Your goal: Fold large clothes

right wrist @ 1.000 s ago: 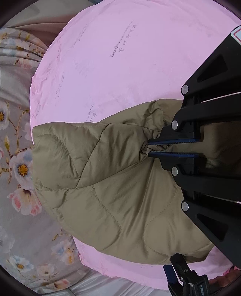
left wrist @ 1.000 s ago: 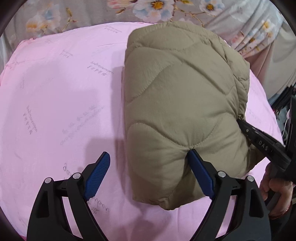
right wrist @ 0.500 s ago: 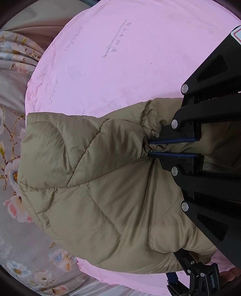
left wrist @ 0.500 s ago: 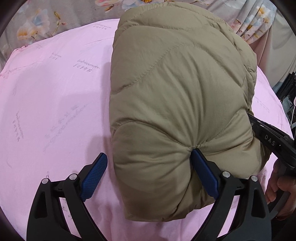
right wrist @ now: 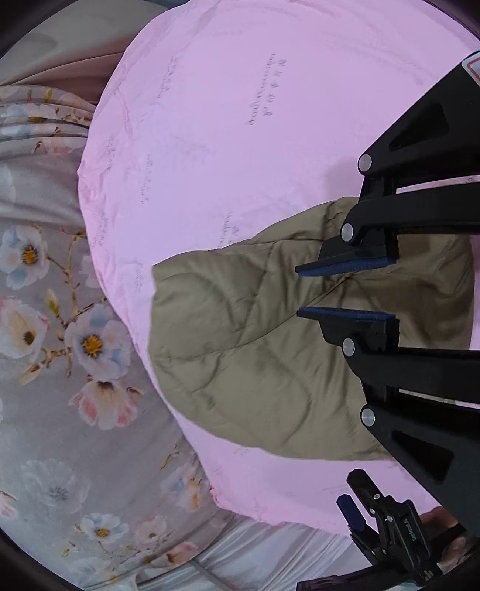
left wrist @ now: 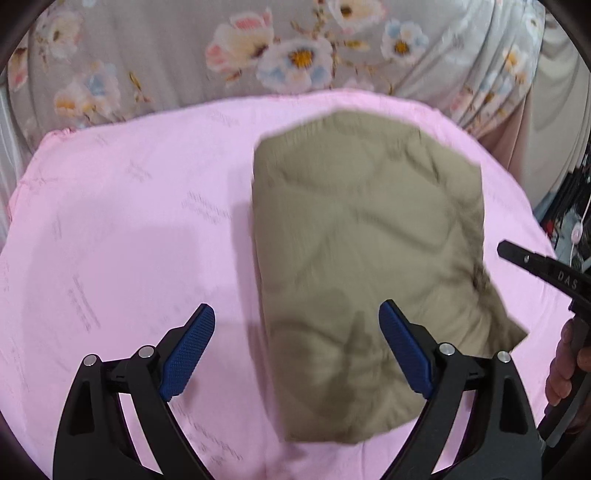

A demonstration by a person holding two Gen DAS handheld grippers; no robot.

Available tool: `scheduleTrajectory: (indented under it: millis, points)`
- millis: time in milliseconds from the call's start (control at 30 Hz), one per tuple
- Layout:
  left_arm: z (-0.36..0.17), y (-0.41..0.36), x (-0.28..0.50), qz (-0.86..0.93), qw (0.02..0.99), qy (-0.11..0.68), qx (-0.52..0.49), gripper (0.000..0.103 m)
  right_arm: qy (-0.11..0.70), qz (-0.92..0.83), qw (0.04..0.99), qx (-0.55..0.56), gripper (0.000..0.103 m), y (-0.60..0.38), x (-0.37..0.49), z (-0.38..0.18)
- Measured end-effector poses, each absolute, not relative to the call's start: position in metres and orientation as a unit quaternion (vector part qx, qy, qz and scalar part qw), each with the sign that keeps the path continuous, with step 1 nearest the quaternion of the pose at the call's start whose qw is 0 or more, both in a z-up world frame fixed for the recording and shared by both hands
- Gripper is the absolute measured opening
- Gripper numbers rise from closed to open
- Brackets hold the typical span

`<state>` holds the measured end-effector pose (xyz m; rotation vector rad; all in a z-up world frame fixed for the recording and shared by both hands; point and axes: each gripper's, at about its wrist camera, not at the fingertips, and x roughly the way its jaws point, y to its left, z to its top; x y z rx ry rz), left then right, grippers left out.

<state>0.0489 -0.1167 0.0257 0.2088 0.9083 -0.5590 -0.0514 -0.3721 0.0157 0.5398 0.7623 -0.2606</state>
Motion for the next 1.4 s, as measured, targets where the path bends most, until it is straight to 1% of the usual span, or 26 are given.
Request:
scheduleTrajectory:
  millis: [33, 167, 233, 333, 433, 467, 500, 533, 567, 600, 633, 667, 700, 733, 800, 900, 1000, 1400]
  points:
    - [0.033, -0.119, 0.054, -0.266, 0.861, 0.424, 0.095, 0.088, 0.361, -0.126, 0.886, 0.26, 0.031, -0.373, -0.046, 0.021]
    - [0.056, -0.136, 0.088, -0.267, 0.869, 0.41, 0.074, 0.088, 0.346, -0.127, 0.89, 0.269, 0.035, -0.388, -0.022, 0.031]
    - [0.061, -0.149, 0.104, -0.269, 0.869, 0.41, 0.069, 0.088, 0.344, -0.129, 0.887, 0.279, 0.041, -0.397, -0.012, 0.029]
    - [0.058, -0.172, 0.124, -0.277, 0.862, 0.419, 0.066, 0.088, 0.346, -0.135, 0.878, 0.301, 0.045, -0.412, 0.004, 0.02]
    - [0.047, -0.194, 0.143, -0.266, 0.863, 0.424, 0.076, 0.087, 0.355, -0.136, 0.868, 0.318, 0.045, -0.421, 0.017, 0.006]
    - [0.043, -0.198, 0.148, -0.263, 0.862, 0.426, 0.079, 0.074, 0.36, -0.135, 0.865, 0.321, 0.046, -0.423, 0.02, 0.002]
    - [0.038, -0.203, 0.153, -0.262, 0.858, 0.433, 0.084, 0.057, 0.365, -0.131, 0.862, 0.326, 0.047, -0.425, 0.025, -0.003]
    - [0.033, -0.206, 0.157, -0.262, 0.853, 0.443, 0.084, 0.051, 0.366, -0.125, 0.86, 0.332, 0.047, -0.426, 0.029, -0.007]
    - [0.026, -0.209, 0.163, -0.264, 0.848, 0.453, 0.08, 0.042, 0.367, -0.121, 0.858, 0.34, 0.047, -0.428, 0.034, -0.012]
    - [0.022, -0.211, 0.167, -0.262, 0.845, 0.46, 0.078, 0.032, 0.368, -0.12, 0.856, 0.343, 0.043, -0.43, 0.038, -0.015]
    - [0.018, -0.214, 0.17, -0.258, 0.846, 0.46, 0.081, 0.028, 0.369, -0.117, 0.856, 0.344, 0.034, -0.431, 0.041, -0.018]
    - [0.014, -0.217, 0.173, -0.252, 0.849, 0.457, 0.086, 0.017, 0.372, -0.114, 0.855, 0.342, 0.028, -0.431, 0.045, -0.021]
    - [0.012, -0.219, 0.175, -0.248, 0.85, 0.456, 0.09, 0.01, 0.377, -0.113, 0.854, 0.34, 0.022, -0.43, 0.048, -0.025]
    - [0.006, -0.222, 0.178, -0.243, 0.849, 0.459, 0.093, 0.008, 0.381, -0.114, 0.854, 0.334, 0.018, -0.429, 0.051, -0.029]
    - [-0.005, -0.227, 0.181, -0.234, 0.85, 0.462, 0.102, 0.001, 0.393, -0.124, 0.857, 0.31, 0.016, -0.422, 0.058, -0.039]
    - [-0.025, -0.235, 0.183, -0.217, 0.854, 0.455, 0.128, 0.0, 0.406, -0.134, 0.858, 0.285, 0.015, -0.413, 0.065, -0.054]
    - [-0.033, -0.237, 0.186, -0.211, 0.854, 0.457, 0.128, 0.0, 0.414, -0.143, 0.857, 0.271, 0.015, -0.411, 0.073, -0.066]
    - [-0.055, -0.246, 0.198, -0.2, 0.856, 0.457, 0.133, 0.0, 0.419, -0.134, 0.851, 0.286, 0.015, -0.42, 0.086, -0.093]
